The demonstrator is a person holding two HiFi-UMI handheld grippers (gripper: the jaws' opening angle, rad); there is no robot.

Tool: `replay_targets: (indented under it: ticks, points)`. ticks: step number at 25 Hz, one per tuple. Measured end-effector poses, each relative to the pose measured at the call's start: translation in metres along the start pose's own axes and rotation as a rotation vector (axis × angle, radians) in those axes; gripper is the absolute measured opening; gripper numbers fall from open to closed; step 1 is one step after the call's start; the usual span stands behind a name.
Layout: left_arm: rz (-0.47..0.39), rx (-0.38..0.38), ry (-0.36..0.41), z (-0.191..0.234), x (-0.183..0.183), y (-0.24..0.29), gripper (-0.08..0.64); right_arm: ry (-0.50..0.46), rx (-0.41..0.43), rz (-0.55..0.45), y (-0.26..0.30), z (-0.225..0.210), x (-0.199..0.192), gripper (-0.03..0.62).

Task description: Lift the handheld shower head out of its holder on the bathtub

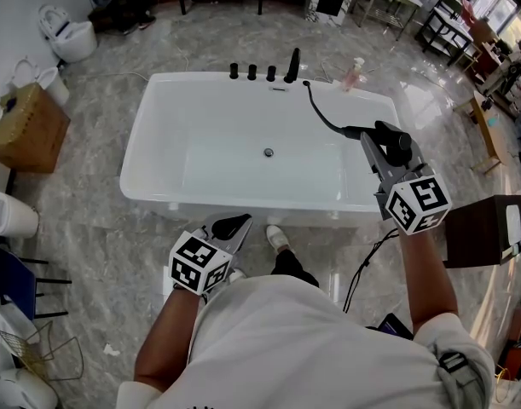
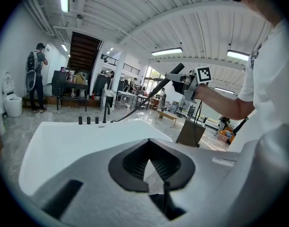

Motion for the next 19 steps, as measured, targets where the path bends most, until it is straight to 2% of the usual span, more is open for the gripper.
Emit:
replay_targets:
  ticks: [19]
  points:
    - [0.003, 0.002, -0.006, -0.0001, 0.0034, 0.0008, 0.005, -0.009, 0.010, 0.001, 0.0039, -0.0038, 0.0043, 0.143]
Point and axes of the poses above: the fingertips, and each gripper's own axes: y forward along the fingers, z to its left, x out of its top, the point moved 4 cm from there along -y, backward along the fingers, and after that the axes turned 13 degrees about -y, right-handed, at the moved point
